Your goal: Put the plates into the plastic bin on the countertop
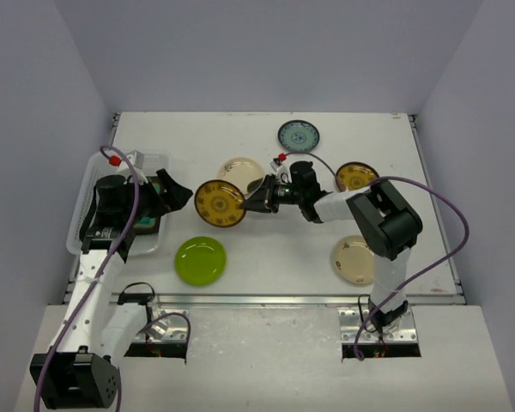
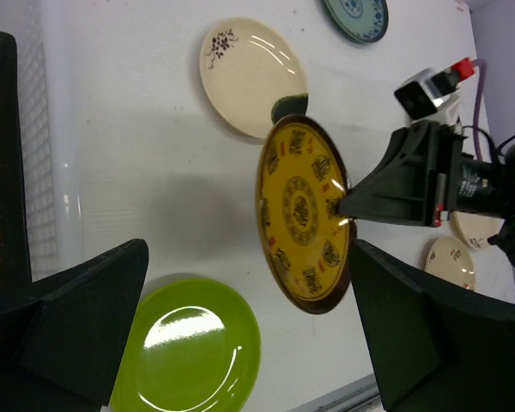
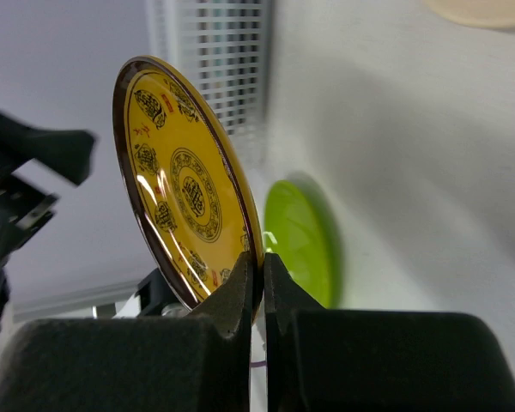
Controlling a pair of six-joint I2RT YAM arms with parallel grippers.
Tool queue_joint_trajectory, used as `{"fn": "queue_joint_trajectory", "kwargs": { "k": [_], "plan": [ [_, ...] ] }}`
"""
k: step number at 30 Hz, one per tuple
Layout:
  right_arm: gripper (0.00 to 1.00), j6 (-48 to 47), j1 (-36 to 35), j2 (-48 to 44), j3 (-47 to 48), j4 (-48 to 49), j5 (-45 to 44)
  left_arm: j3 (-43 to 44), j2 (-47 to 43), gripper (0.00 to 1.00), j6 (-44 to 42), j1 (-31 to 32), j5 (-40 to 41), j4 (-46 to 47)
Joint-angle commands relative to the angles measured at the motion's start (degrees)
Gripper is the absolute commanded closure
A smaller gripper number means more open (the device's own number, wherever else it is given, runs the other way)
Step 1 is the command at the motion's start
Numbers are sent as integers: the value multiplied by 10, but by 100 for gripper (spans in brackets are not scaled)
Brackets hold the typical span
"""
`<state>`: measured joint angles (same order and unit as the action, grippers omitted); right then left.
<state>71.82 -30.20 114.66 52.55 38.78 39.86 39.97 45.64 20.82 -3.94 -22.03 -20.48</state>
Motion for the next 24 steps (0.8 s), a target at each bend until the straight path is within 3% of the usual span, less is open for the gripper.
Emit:
{"fn": "queue_joint_trajectory", "kwargs": {
  "k": [1, 6, 7, 10, 12, 14, 16, 17, 22, 24],
  "plan": [
    [100, -25, -7, -76, 28, 6, 55, 3, 20, 0, -6, 11, -66, 44],
    [100, -63, -16, -112, 50, -59, 48, 3, 43, 11, -2, 11, -103, 53],
    [100, -77, -20, -117, 60, -73, 42, 1, 45, 17, 0, 12, -123, 60],
    [100, -81, -22, -121, 64, -78, 44, -2, 47, 55, 2, 12, -126, 65],
    [100, -80, -23, -126, 60, -76, 42, 1, 50, 92, 2, 12, -114, 59],
    [100, -81, -24, -129, 59, -75, 44, 7, 54, 100, 7, 12, -99, 52],
    [99, -82, -24, -133, 60, -75, 47, 13, 62, 100, 17, 12, -82, 50],
    [92, -85, -24, -136, 59, -75, 48, 17, 65, 100, 24, 12, -70, 48],
    [3, -139, -13, -160, 47, -137, 21, 44, 58, 100, 102, 2, 82, 21],
    [1, -149, 2, -183, 16, -150, 8, 53, 46, 100, 133, -25, 136, 2]
  ]
}}
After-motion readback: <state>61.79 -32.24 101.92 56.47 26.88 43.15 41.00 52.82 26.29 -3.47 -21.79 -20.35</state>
